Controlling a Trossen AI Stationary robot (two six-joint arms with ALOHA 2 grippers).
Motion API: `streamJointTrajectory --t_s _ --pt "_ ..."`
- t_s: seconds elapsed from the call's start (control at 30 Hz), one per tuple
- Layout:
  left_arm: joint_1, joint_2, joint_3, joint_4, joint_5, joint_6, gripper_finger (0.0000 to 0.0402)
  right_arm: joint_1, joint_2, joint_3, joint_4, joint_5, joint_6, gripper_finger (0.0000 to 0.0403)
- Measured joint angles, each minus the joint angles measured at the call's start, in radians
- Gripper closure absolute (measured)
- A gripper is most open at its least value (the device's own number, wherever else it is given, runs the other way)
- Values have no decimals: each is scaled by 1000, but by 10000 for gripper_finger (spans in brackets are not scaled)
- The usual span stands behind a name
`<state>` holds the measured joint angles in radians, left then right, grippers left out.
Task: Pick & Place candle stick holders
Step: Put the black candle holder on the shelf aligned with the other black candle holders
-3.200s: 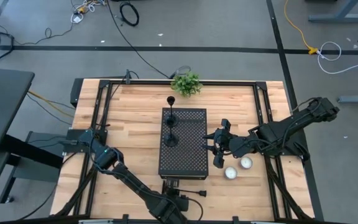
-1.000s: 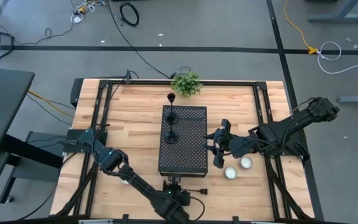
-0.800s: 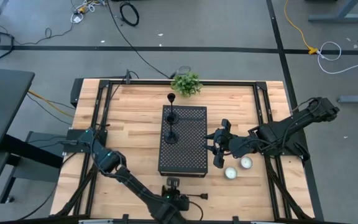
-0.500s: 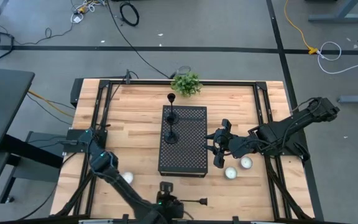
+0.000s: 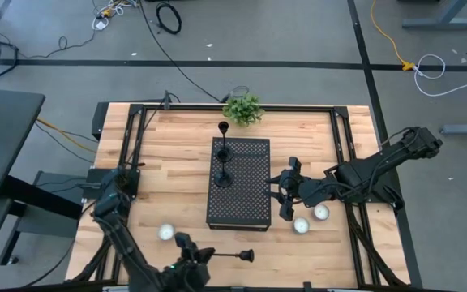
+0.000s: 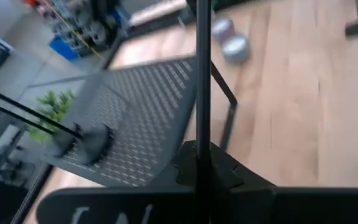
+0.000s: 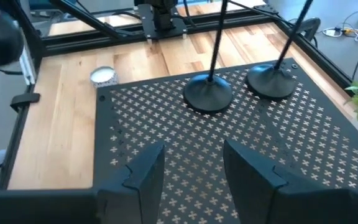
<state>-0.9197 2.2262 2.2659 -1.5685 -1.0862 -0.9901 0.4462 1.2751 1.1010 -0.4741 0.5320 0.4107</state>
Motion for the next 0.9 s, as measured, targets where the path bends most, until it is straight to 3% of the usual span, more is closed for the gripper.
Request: streamJointTrajectory --t_s 0.13,0.3,0.4,0.63,0.77,0.9 --pt "-9 -129 -180 -1 -47 -103 396 13 0 1 13 1 -5 239" --pt "-4 -362 -517 3 -87 -320 396 22 0 1 15 2 -12 239" --pt "-13 -501 -707 131 -133 -356 396 22 0 0 18 2 -19 239" --pt "-51 -745 -1072 736 -238 21 396 22 0 1 48 2 -42 239" --pt "-36 -842 -1273 1068 -220 202 396 22 0 0 80 2 -53 239" --pt "-2 -920 -1468 1518 -168 479 396 22 0 0 94 3 -62 239"
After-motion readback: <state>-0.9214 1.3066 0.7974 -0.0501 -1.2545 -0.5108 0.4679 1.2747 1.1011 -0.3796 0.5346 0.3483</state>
